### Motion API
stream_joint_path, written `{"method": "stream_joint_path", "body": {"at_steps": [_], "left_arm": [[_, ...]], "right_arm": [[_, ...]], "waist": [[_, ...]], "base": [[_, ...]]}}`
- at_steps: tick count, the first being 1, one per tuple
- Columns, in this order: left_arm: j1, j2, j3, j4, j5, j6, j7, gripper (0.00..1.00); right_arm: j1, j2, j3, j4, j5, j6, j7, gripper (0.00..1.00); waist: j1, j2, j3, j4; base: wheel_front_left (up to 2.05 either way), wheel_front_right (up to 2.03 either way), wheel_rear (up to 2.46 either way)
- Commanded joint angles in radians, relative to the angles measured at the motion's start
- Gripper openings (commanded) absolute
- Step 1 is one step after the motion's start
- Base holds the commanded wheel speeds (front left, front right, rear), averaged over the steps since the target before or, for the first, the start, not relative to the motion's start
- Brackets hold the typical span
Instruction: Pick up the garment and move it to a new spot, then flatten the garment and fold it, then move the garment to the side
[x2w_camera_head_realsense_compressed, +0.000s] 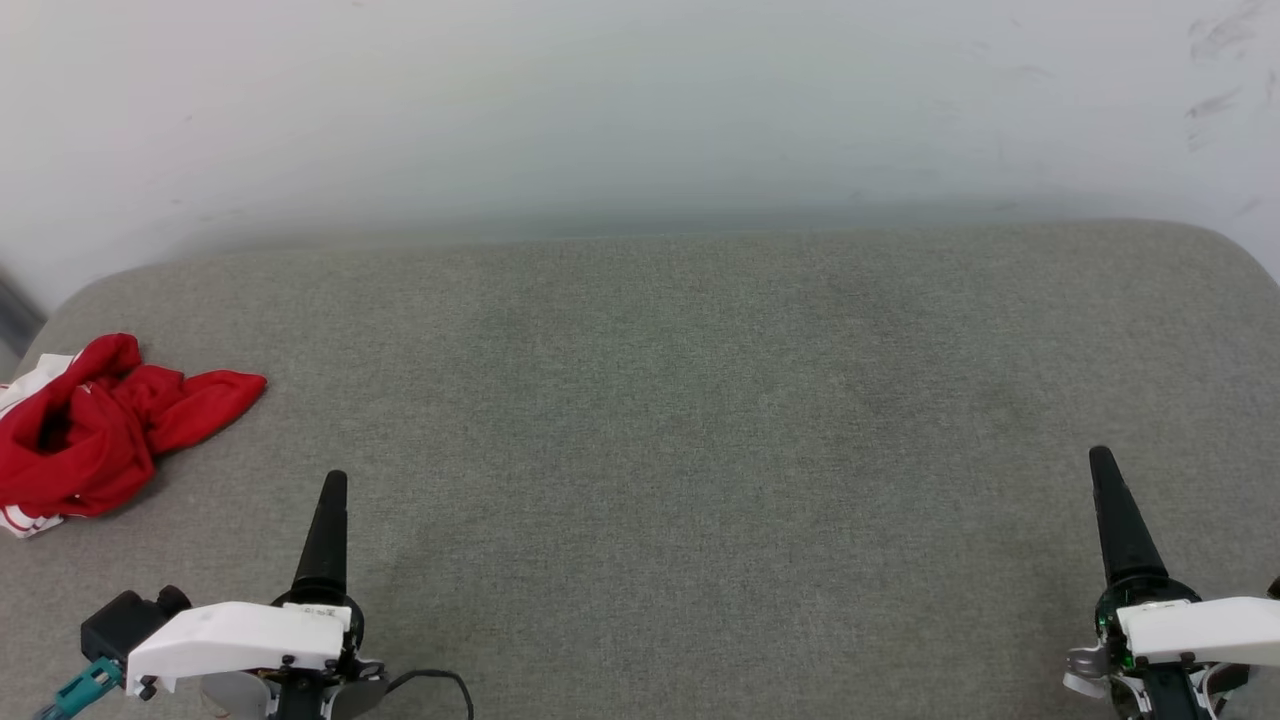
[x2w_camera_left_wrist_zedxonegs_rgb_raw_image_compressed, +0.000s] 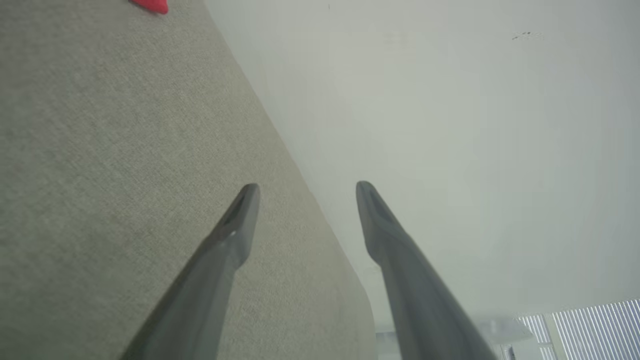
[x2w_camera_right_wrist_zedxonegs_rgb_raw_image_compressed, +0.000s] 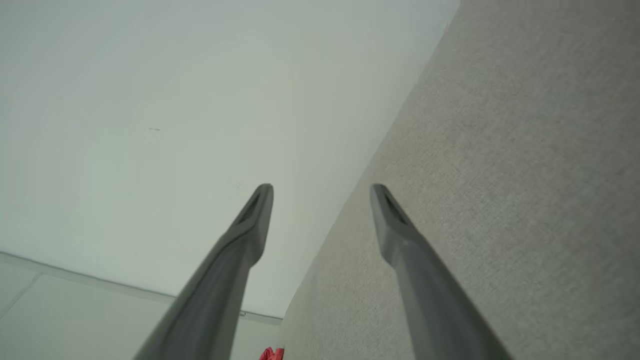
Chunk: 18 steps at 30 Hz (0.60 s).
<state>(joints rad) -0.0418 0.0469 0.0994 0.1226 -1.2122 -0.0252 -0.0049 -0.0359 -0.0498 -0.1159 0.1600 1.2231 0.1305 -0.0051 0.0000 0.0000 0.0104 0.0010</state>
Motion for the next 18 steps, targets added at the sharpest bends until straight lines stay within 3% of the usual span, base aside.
{"method": "stream_joint_path", "body": {"at_steps": [1, 18], "left_arm": [[0.0, 0.002, -0.004, -0.025, 0.029, 0.005, -0.009, 1.0], [0.035, 0.003, -0.073, -0.083, 0.401, 0.094, -0.072, 1.0]], "right_arm": [[-0.008, -0.002, 0.003, -0.025, -0.03, 0.0, -0.009, 1.0], [0.03, -0.001, 0.055, -0.106, -0.432, 0.0, -0.071, 1.0]], "waist": [[0.0, 0.0, 0.0, 0.0], [0.0, 0.0, 0.002, 0.002]], "base": [[0.0, 0.0, 0.0], [0.0, 0.0, 0.0]]}}
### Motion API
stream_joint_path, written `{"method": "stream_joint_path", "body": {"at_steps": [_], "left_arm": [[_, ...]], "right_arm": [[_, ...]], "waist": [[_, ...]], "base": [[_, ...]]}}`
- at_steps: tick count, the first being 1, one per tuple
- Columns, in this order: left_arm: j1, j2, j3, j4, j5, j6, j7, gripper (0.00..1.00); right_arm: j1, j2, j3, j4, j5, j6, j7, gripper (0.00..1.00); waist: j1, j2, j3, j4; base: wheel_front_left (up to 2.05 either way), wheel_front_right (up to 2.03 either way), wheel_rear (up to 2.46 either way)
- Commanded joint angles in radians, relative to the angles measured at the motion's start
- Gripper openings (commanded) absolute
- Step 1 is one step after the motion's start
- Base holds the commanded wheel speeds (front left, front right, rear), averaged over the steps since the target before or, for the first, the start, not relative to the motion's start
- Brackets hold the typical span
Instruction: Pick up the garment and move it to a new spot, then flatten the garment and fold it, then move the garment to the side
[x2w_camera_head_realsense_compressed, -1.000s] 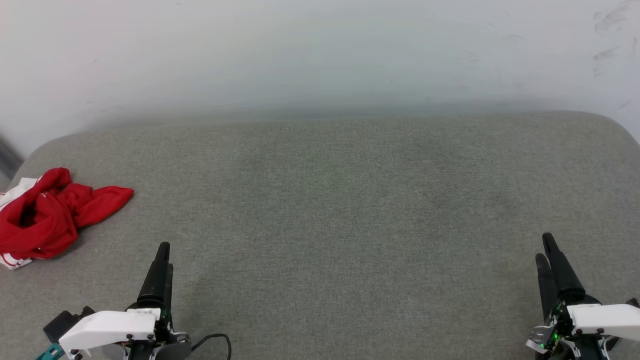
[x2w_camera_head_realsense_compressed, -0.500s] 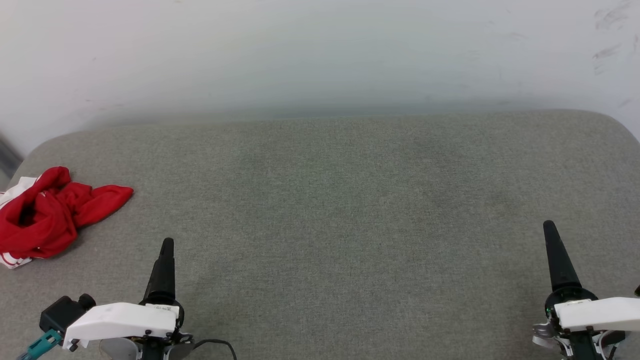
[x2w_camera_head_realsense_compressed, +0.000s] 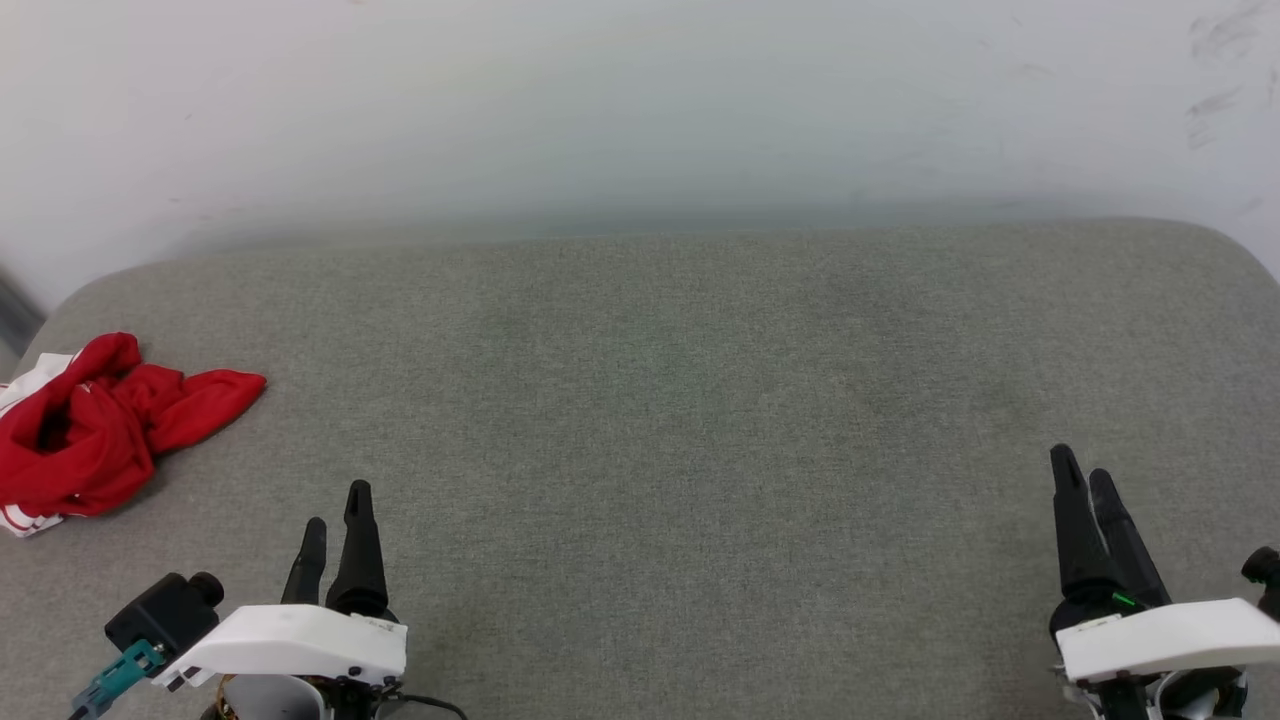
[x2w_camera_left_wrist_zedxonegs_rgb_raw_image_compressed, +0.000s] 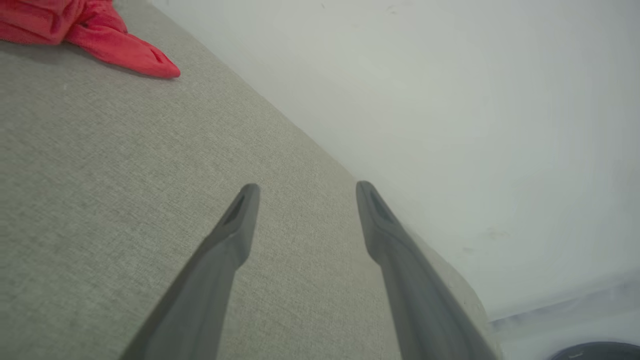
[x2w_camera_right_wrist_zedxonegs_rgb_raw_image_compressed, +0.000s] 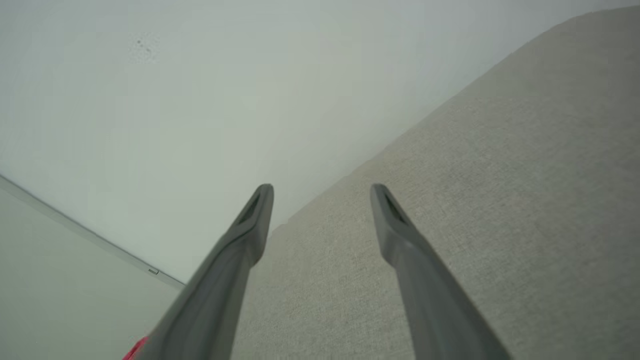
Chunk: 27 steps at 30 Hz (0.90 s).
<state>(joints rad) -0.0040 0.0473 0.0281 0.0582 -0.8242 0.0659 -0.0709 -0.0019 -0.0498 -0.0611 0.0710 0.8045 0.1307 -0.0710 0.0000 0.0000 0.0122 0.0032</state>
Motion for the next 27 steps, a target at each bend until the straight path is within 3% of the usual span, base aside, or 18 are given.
{"method": "stream_joint_path", "body": {"at_steps": [1, 27], "left_arm": [[0.0, 0.003, -0.006, -0.019, 0.032, 0.007, -0.008, 1.0], [0.04, 0.036, -0.103, -0.036, 0.352, 0.059, -0.085, 1.0]], "right_arm": [[-0.003, -0.001, 0.003, -0.018, -0.034, 0.0, -0.008, 1.0], [0.048, -0.001, 0.013, -0.041, -0.375, 0.0, -0.084, 1.0]], "waist": [[0.0, 0.0, 0.0, 0.0], [0.0, 0.0, 0.001, 0.001]], "base": [[0.0, 0.0, 0.0], [0.0, 0.0, 0.0]]}}
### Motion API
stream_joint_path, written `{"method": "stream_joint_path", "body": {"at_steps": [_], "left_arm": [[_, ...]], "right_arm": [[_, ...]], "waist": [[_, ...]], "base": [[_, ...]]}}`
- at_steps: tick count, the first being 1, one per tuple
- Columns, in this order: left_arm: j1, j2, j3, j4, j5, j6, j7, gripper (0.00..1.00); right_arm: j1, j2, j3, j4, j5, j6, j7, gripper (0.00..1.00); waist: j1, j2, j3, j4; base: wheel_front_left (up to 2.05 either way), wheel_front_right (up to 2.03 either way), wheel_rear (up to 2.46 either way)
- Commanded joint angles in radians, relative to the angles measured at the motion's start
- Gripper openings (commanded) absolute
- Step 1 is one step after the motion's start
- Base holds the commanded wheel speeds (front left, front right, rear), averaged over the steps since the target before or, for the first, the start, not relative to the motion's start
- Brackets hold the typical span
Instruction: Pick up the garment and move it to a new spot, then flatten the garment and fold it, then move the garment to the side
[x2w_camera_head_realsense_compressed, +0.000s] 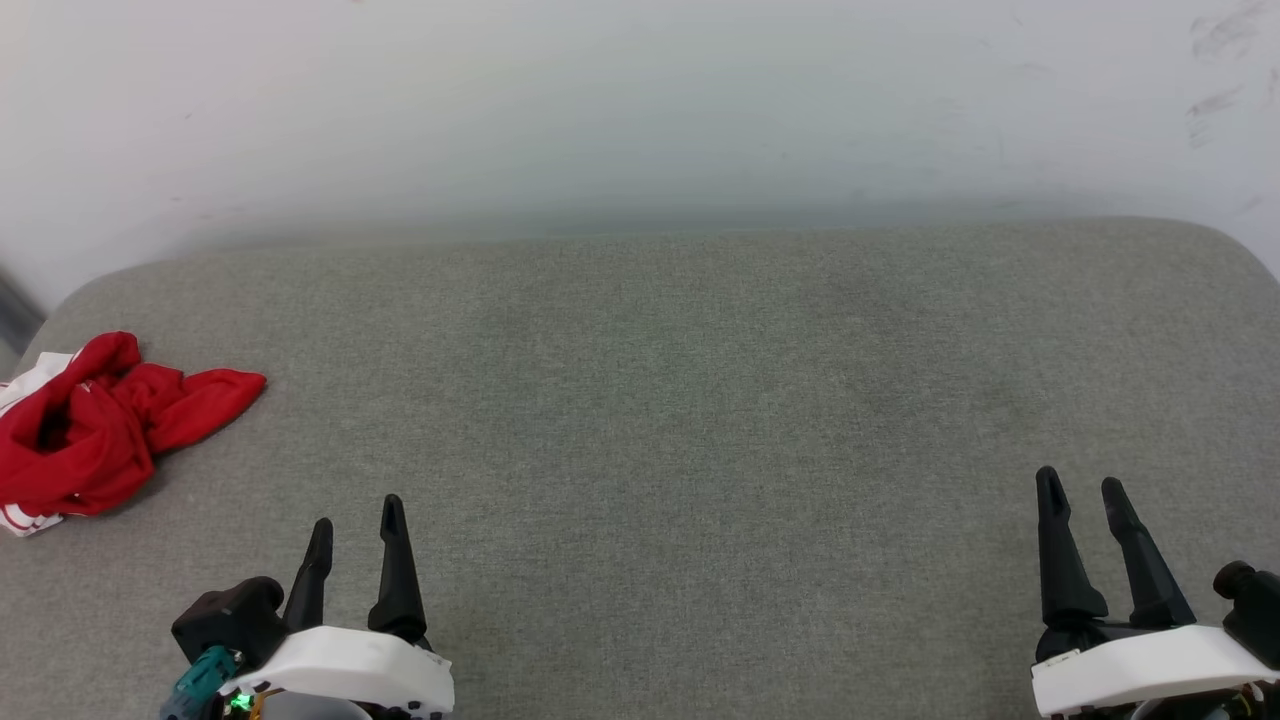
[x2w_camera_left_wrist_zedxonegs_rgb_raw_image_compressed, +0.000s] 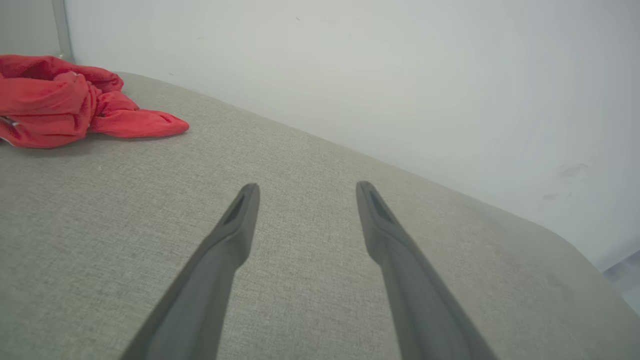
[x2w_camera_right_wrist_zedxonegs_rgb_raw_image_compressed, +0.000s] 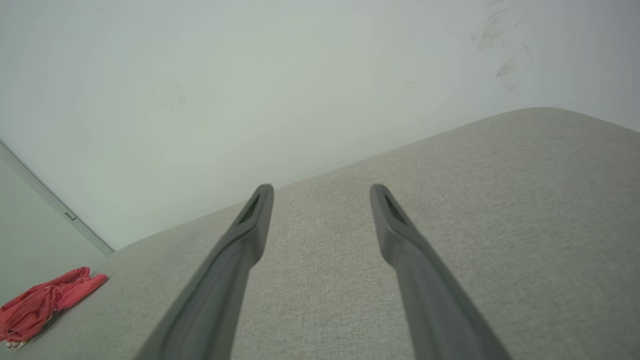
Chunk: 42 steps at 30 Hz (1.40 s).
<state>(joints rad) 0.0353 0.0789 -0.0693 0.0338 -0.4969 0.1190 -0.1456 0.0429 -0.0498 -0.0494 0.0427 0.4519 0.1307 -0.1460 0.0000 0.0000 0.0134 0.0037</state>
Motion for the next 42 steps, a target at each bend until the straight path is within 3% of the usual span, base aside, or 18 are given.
{"method": "stream_joint_path", "body": {"at_steps": [1, 26, 42], "left_arm": [[0.002, 0.005, -0.007, -0.011, 0.035, 0.007, -0.012, 1.0], [0.044, -0.011, -0.021, -0.002, 0.253, -0.01, -0.071, 1.0], [0.06, -0.024, -0.005, 0.011, 0.359, -0.028, -0.101, 1.0]], "right_arm": [[0.005, -0.001, 0.001, -0.014, -0.033, 0.0, -0.012, 1.0], [0.043, -0.001, 0.005, -0.036, -0.246, 0.0, -0.069, 1.0], [0.065, -0.001, -0.002, -0.048, -0.323, 0.0, -0.1, 1.0]], "waist": [[0.0, 0.0, 0.0, 0.0], [0.0, 0.0, -0.002, 0.006], [0.0, 0.0, 0.001, 0.005]], "base": [[0.0, 0.0, 0.0], [0.0, 0.0, 0.0], [0.0, 0.0, 0.0]]}}
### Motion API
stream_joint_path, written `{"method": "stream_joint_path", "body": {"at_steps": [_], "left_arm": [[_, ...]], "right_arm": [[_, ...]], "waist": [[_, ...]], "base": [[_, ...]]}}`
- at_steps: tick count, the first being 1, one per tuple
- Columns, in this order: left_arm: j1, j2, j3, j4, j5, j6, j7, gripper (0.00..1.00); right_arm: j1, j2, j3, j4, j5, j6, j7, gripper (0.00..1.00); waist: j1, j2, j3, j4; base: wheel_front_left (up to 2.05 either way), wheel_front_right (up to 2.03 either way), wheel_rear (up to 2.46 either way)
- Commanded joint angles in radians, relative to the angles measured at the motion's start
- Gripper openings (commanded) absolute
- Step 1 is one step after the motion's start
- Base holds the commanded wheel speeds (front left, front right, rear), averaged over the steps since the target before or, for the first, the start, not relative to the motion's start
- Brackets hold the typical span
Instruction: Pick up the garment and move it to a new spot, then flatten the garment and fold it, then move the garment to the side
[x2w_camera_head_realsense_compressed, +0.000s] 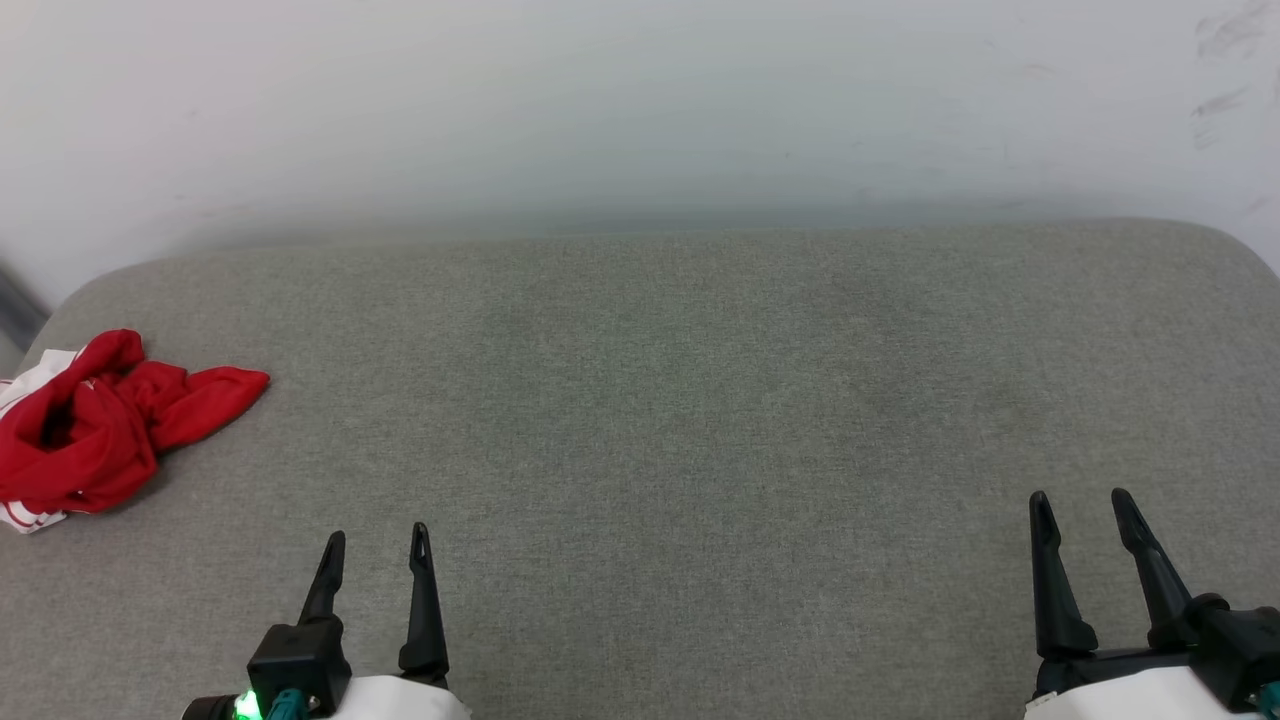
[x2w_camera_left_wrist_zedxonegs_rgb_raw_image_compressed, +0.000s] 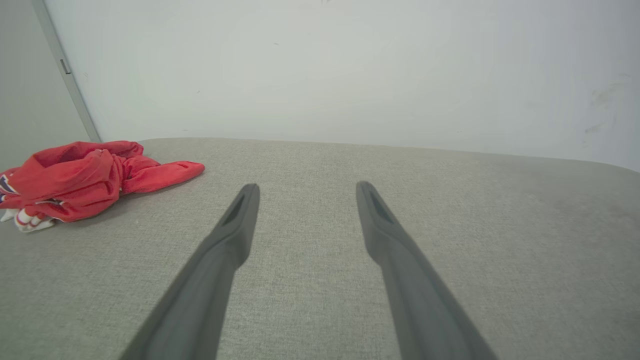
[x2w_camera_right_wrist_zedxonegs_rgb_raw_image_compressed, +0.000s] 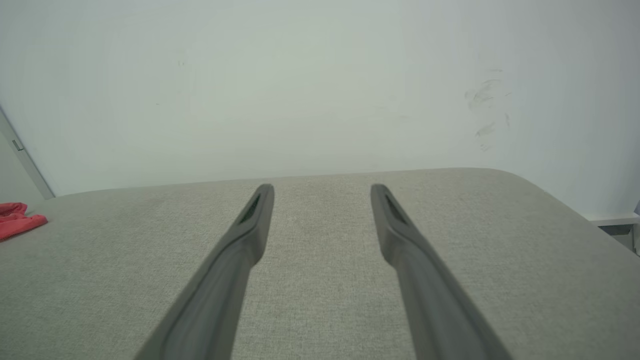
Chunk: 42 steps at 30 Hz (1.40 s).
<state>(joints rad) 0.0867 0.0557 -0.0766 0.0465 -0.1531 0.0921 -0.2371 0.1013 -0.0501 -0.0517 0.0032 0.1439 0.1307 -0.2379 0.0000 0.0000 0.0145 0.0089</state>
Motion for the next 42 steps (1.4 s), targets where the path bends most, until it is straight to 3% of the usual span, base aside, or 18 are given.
{"method": "stream_joint_path", "body": {"at_steps": [1, 12, 34, 42], "left_arm": [[0.009, -0.001, 0.003, -0.002, 0.022, -0.002, -0.01, 1.0], [0.02, -0.006, 0.006, 0.002, 0.092, -0.009, -0.03, 1.0], [0.021, -0.006, 0.01, 0.017, 0.054, -0.012, -0.029, 1.0], [0.012, -0.006, 0.012, 0.019, 0.053, -0.004, -0.029, 1.0]], "right_arm": [[0.008, 0.0, 0.0, -0.01, -0.02, 0.0, -0.009, 1.0], [0.025, 0.0, -0.004, -0.021, -0.061, 0.0, -0.029, 1.0], [0.024, 0.0, 0.002, -0.012, -0.017, 0.0, -0.028, 1.0], [0.033, 0.0, 0.003, -0.018, -0.026, 0.0, -0.028, 1.0]], "waist": [[0.0, 0.0, 0.0, 0.0], [0.0, 0.0, -0.001, 0.003], [0.0, 0.0, 0.001, 0.001], [0.0, 0.0, 0.004, 0.033]], "base": [[0.0, 0.0, 0.0], [0.0, 0.0, 0.0], [0.0, 0.0, 0.0], [0.0, 0.0, 0.0]]}}
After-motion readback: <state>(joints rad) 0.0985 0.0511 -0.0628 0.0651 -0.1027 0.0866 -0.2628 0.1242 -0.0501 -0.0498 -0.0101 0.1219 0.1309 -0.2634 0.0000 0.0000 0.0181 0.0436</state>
